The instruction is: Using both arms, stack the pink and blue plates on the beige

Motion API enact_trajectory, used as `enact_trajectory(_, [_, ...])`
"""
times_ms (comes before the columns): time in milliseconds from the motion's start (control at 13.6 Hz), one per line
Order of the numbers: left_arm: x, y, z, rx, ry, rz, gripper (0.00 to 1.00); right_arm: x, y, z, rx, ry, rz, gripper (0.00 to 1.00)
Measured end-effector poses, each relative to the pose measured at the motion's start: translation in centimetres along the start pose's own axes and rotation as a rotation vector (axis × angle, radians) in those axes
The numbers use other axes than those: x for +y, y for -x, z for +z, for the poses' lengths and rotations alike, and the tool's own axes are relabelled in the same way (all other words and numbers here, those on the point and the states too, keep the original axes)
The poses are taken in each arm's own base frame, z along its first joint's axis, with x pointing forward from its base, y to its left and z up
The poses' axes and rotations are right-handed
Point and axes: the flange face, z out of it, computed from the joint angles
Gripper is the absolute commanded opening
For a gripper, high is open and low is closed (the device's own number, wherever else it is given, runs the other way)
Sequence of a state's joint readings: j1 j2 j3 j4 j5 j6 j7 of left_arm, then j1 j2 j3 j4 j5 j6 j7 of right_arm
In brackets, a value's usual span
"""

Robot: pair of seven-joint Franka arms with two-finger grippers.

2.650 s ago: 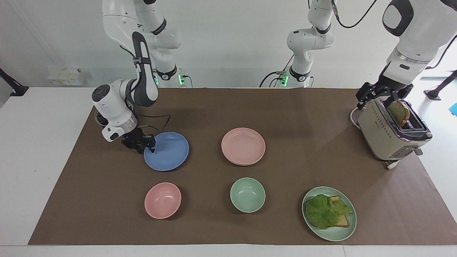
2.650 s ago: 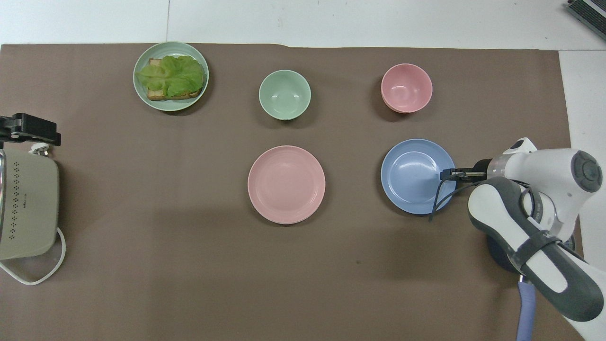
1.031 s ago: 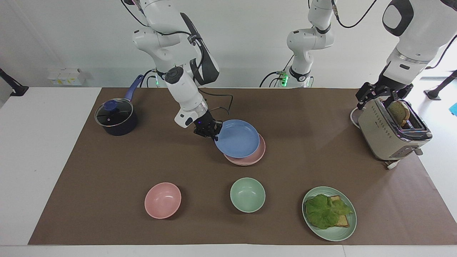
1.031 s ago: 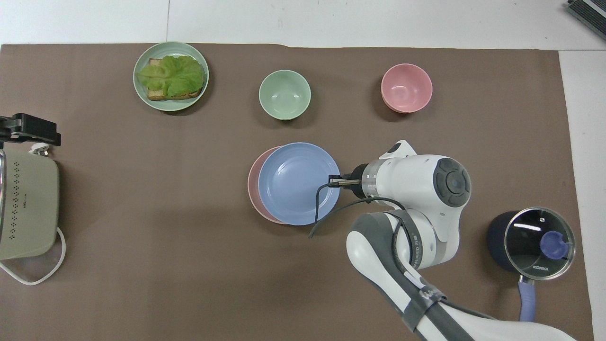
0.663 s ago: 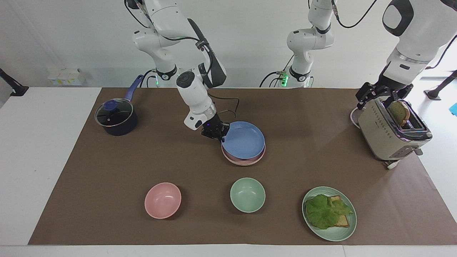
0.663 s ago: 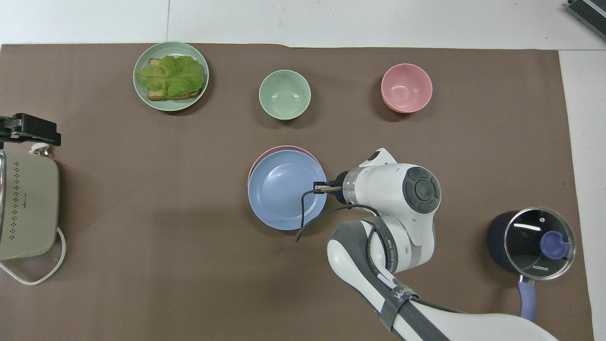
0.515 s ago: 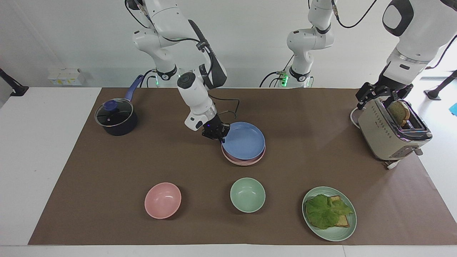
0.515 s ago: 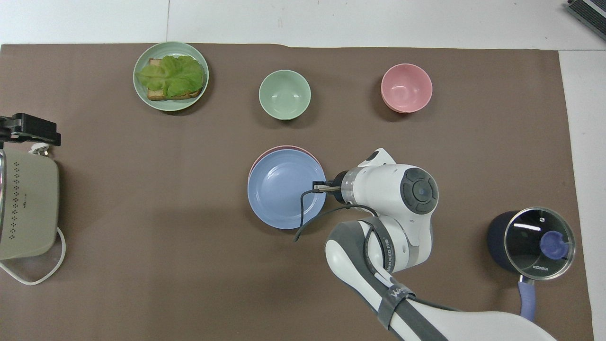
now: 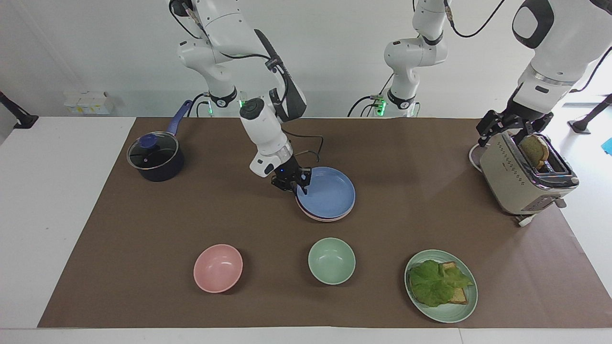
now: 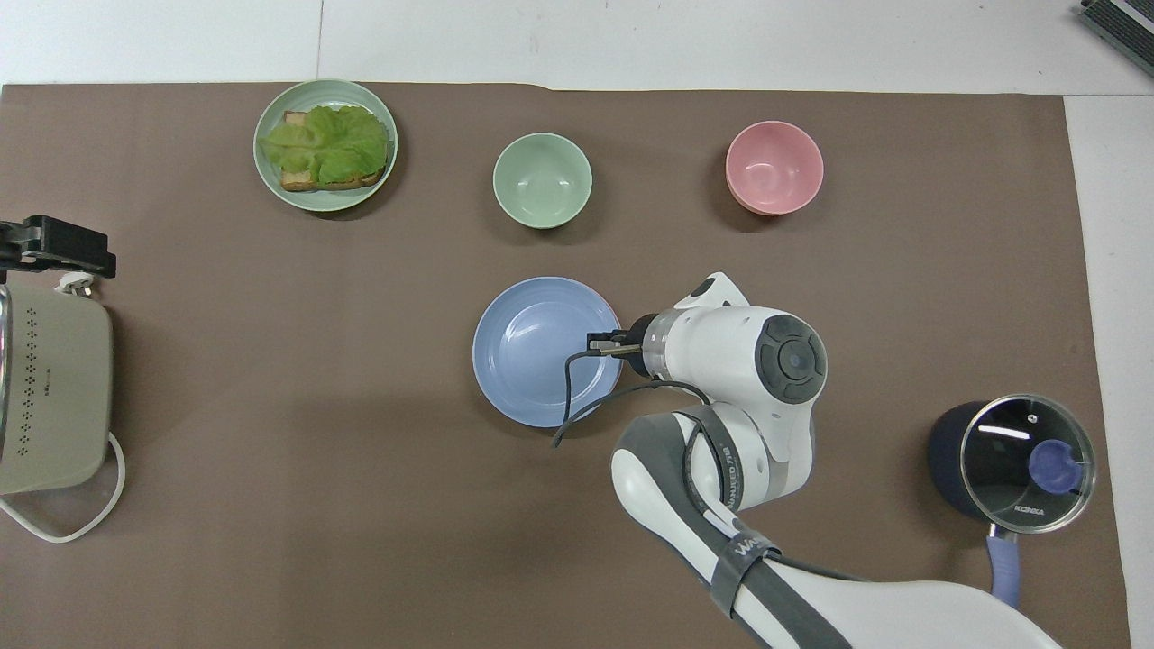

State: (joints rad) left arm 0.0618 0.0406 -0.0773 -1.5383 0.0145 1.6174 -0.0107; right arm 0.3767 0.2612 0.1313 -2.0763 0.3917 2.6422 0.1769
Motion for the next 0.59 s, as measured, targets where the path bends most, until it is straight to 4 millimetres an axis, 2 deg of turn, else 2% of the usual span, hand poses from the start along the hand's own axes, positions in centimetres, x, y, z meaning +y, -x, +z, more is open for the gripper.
enact_trajectory(147, [0.0,0.0,0.0,0.0,0.0,0.0,1.0,0.8,-1.5,-1.4,0.035,0.005,0.002,1.0])
enact_trajectory(368, [0.0,0.0,0.0,0.0,0.0,0.0,1.0,3.6,-3.6,-4.8,0.075,0.012,0.048,1.0])
enact_trajectory(589, [0.0,0.0,0.0,0.0,0.0,0.0,1.0,3.2,-3.4,-5.7,0.069,0.009,0.042,1.0])
